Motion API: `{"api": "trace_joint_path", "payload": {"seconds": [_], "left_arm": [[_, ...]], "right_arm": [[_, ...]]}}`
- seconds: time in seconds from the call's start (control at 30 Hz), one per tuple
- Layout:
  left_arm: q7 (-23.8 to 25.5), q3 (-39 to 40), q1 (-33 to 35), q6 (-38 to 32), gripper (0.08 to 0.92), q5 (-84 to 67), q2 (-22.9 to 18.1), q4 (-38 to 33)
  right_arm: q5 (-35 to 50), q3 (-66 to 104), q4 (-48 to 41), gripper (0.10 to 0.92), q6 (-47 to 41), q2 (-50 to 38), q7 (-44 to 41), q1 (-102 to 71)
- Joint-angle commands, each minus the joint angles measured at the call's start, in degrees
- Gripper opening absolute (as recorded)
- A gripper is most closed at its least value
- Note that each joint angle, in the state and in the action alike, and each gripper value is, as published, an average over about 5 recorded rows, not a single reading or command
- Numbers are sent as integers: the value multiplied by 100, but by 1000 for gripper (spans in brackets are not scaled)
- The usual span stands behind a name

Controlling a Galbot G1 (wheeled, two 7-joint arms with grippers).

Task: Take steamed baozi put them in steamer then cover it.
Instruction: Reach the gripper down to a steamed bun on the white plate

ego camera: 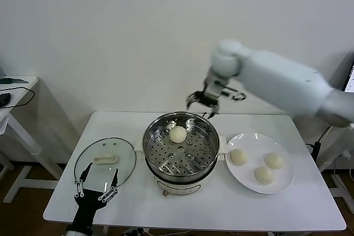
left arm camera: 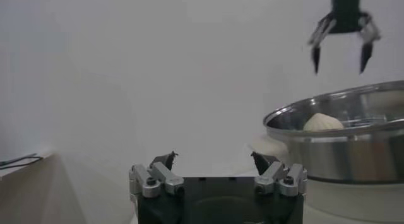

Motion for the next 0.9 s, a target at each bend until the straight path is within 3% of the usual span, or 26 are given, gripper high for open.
{"api": "trace_joint_path", "payload": {"seconds": [0.03,0.33,0.9], "left_arm": [[4,29,-7,-9,823,4,23,23],[-1,125,-76,17,823,18,40,24],[-15,48,-56,4,823,23,-22,103]], "right_arm": [[1356,-559,-154,823,-1865,-1724,2,-58],[1433,-890,-157,823,-2035,-1841,795,-965],[995,-409,-708,823,-2135,-680,1304,-1984]]}}
